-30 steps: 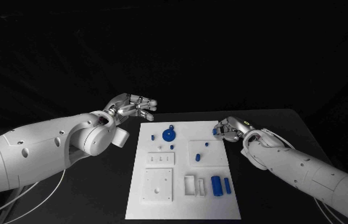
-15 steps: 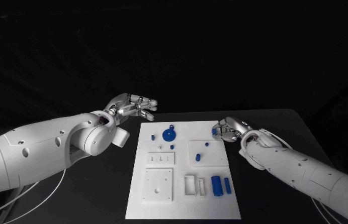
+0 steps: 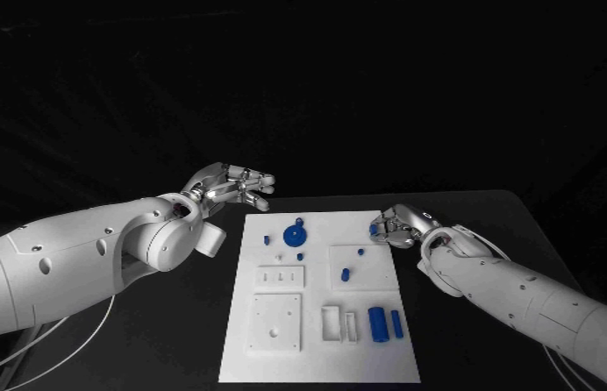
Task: Assemble the parts on the task board
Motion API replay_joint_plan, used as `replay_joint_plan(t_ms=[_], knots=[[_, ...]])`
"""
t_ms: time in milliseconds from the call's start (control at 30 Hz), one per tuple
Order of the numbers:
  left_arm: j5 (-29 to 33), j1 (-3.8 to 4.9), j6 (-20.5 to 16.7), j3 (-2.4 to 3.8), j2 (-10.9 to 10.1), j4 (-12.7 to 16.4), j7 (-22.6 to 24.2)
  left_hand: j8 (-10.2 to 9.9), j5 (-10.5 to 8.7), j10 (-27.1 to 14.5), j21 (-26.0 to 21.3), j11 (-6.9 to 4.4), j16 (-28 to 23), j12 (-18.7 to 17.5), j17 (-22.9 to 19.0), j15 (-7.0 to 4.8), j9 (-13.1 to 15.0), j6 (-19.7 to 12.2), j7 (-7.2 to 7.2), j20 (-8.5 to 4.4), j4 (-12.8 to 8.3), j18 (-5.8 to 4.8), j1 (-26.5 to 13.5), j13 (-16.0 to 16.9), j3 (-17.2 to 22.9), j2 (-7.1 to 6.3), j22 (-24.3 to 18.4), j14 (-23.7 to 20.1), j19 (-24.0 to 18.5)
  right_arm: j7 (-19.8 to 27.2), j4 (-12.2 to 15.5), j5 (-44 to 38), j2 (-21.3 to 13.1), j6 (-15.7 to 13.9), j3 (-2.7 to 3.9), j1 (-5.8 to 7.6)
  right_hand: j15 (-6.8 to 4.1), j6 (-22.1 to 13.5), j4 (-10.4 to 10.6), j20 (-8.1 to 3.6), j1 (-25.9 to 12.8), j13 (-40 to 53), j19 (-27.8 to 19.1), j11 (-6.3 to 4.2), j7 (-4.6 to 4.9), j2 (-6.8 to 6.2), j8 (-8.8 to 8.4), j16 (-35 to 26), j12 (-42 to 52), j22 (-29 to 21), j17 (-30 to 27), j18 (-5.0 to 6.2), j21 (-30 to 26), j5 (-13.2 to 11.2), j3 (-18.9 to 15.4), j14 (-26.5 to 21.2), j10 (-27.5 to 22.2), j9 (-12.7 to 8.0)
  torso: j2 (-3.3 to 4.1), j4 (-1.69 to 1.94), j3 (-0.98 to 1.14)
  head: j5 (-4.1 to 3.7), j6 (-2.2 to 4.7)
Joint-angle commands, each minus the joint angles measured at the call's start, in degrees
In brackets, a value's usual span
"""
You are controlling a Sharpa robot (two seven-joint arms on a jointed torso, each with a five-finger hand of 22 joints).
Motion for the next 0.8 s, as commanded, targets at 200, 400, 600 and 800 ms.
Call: replay_joint_plan(t_ms=[200, 400, 600, 800], knots=[[-0.3, 0.0, 1.1, 0.03, 0.2, 0.0, 0.2, -0.2, 0.27, -0.3, 0.3, 0.26, 0.1, -0.2, 0.1, -0.33, -0.1, -0.5, -0.08, -0.06, 0.1, 0.09, -0.3, -0.1, 0.2, -0.24, -0.1, -0.2, -0.5, -0.2, -0.3, 0.1, 0.2, 0.2, 0.01, -0.05, -0.04, -0.2, 0.3, 0.32, 0.0, 0.0, 1.5, 0.07, 0.04, -0.28, -0.09, -0.1, -0.2, 3.5, 0.0, 0.58, -0.3, 0.1, -0.3, 0.0, 0.1, 0.1, 0.02, -0.03, 0.08, 0.0, 0.01], [-0.4, 0.0, 1.2, 0.03, 0.3, -0.1, 0.2, -0.2, 0.27, -0.3, 0.3, 0.26, 0.1, -0.2, 0.1, -0.33, -0.1, -0.5, -0.08, -0.06, 0.1, 0.09, -0.3, -0.1, 0.2, -0.24, -0.1, -0.2, -0.5, -0.3, -0.6, 0.2, 0.3, 0.3, 0.01, -0.04, -0.05, -0.1, 0.4, 0.31, -0.1, 0.0, 1.5, 0.05, 0.02, -0.21, -0.1, -0.1, -0.2, 3.5, 0.0, 0.57, -0.4, 0.1, -0.3, 0.0, 0.1, 0.1, -0.01, 0.05, 0.04, -0.05, -0.01], [-0.4, 0.0, 1.2, 0.03, 0.3, -0.1, 0.2, -0.2, 0.27, -0.3, 0.3, 0.26, 0.1, -0.2, 0.1, -0.33, -0.1, -0.5, -0.08, -0.06, 0.1, 0.09, -0.3, -0.1, 0.2, -0.24, -0.1, -0.2, -0.5, -0.4, -0.8, 0.2, 0.5, 0.5, 0.01, -0.04, -0.06, 0.0, 0.6, 0.29, -0.2, 0.0, 1.5, 0.05, 0.01, -0.27, -0.11, -0.1, -0.1, 3.5, 0.1, 0.54, -0.3, 0.1, -0.7, 0.0, 0.1, 0.1, 0.02, 0.03, 0.06, -0.03, -0.06], [-0.4, 0.0, 1.3, 0.03, 0.4, -0.2, 0.1, -0.2, 0.27, -0.3, 0.3, 0.26, 0.1, -0.2, 0.1, -0.33, -0.1, -0.5, -0.08, -0.06, 0.1, 0.09, -0.3, -0.1, 0.2, -0.24, -0.1, -0.2, -0.5, -0.4, -1.0, 0.4, 0.7, 0.6, 0.01, -0.04, 0.01, -0.6, 1.5, 0.35, 0.1, -0.2, 1.6, 0.12, 0.1, -0.26, -0.11, -0.2, -0.4, 3.5, 0.0, 0.59, -0.5, 0.0, -2.5, -0.1, 0.0, 0.1, 0.01, -0.02, 0.03, -0.01, -0.11]])
